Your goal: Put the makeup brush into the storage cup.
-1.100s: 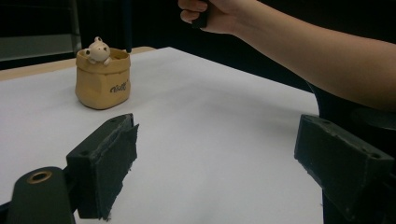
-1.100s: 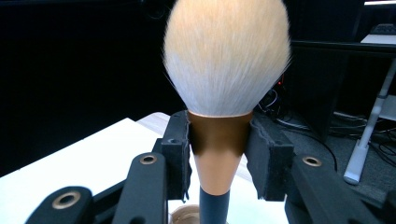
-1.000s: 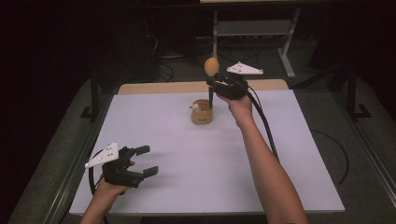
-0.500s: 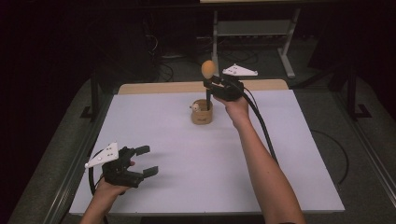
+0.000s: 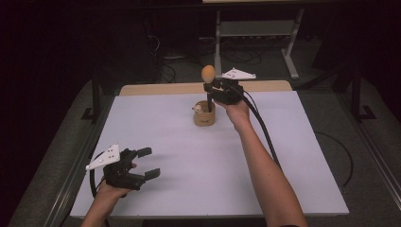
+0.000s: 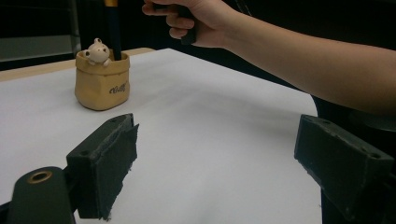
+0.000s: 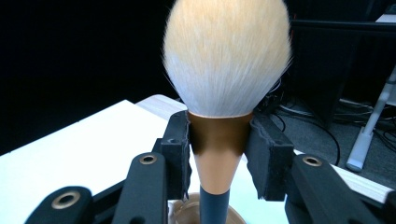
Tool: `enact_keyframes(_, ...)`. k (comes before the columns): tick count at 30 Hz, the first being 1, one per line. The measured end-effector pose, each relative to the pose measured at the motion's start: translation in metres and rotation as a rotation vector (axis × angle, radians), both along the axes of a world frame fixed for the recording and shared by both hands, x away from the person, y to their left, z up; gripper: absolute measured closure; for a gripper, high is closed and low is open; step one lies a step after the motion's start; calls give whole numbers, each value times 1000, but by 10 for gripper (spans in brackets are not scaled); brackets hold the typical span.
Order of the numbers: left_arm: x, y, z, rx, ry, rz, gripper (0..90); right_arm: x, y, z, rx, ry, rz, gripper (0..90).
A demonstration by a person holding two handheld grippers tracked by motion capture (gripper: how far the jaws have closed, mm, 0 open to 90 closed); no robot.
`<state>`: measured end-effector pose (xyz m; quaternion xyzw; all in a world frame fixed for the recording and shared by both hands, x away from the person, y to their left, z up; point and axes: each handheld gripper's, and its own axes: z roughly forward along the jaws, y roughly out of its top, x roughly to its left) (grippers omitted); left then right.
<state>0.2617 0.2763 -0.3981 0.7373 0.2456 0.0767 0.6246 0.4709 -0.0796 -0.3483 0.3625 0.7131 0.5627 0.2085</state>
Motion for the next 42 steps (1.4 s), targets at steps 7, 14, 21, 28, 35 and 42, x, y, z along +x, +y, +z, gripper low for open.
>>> enact_keyframes(7,0,0,0,-1,0,-1,127,1,2,-4,-12,14,8,607)
enact_keyframes(14,0,0,0,-2,-3,-3,127,4,3,-9,-40,45,27,348)
enact_keyframes(21,0,-2,0,5,-4,-8,127,3,-2,-9,-52,65,18,284)
enact_keyframes(28,0,-2,0,5,-4,-7,127,-2,-3,-5,-56,68,27,273)
enact_keyframes(35,0,-2,-1,3,2,-5,127,-6,-8,-6,-63,88,39,219)
enact_keyframes(42,1,-2,-2,9,4,-5,127,-15,-17,-5,-65,76,55,145)
